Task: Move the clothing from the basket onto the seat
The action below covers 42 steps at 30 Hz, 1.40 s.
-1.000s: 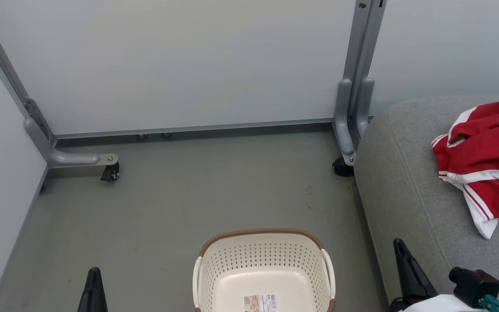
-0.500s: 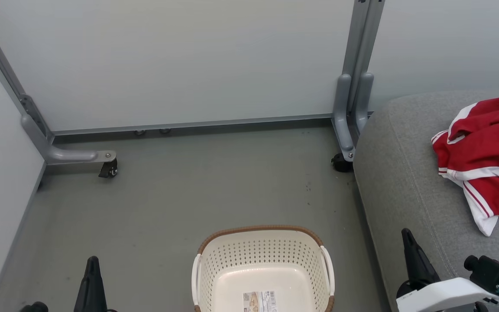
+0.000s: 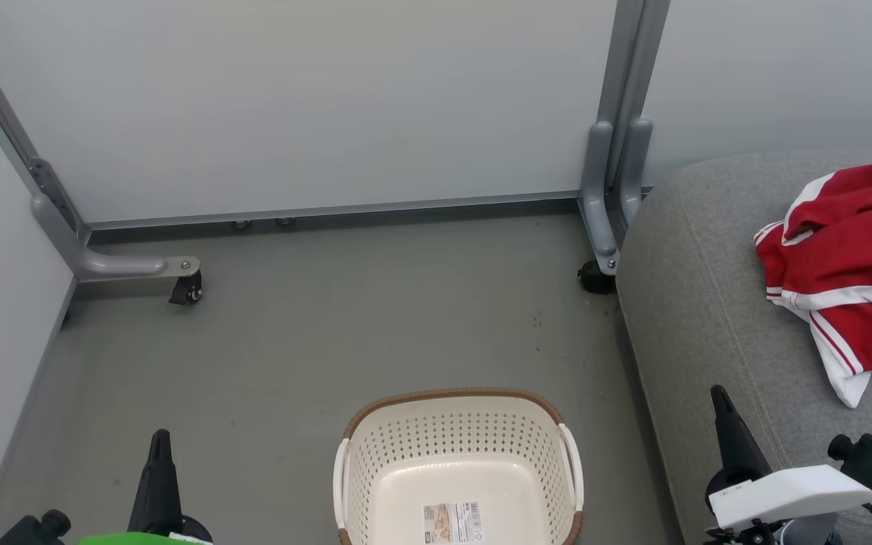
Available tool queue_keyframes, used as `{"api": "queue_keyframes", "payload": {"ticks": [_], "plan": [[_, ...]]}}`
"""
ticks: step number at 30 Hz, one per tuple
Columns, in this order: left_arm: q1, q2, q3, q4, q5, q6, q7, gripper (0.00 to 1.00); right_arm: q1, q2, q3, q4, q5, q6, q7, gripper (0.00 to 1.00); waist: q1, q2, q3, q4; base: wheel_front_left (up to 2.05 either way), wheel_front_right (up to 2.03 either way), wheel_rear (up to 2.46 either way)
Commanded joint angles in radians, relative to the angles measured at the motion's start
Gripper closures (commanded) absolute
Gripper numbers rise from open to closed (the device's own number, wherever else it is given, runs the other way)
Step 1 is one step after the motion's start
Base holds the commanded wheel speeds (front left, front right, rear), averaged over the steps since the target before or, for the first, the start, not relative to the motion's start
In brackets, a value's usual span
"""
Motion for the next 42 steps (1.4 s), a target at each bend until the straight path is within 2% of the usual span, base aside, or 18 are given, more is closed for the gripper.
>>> {"api": "queue_keyframes", "payload": {"ticks": [1,22,42], "plan": [[-0.035,0.009,0.007,-0.003,-0.034,-0.006,0.007,1.00,-0.029,-0.006,-0.007,-0.005,0.034,0.000,0.008,1.00,0.0001,0.0000,0.001,0.000,0.00,0.00,0.00],[-0.109,0.013,0.022,0.051,-0.274,-0.026,0.067,1.00,-0.080,-0.009,-0.040,0.026,0.276,0.000,0.068,1.00,0.0001,0.0000,0.022,-0.006,0.00,0.00,0.00],[-0.168,0.013,0.040,0.094,-0.458,-0.039,0.118,1.00,-0.123,-0.008,-0.069,0.051,0.464,0.000,0.118,1.00,0.0001,0.0000,0.041,-0.011,0.00,0.00,0.00]]}}
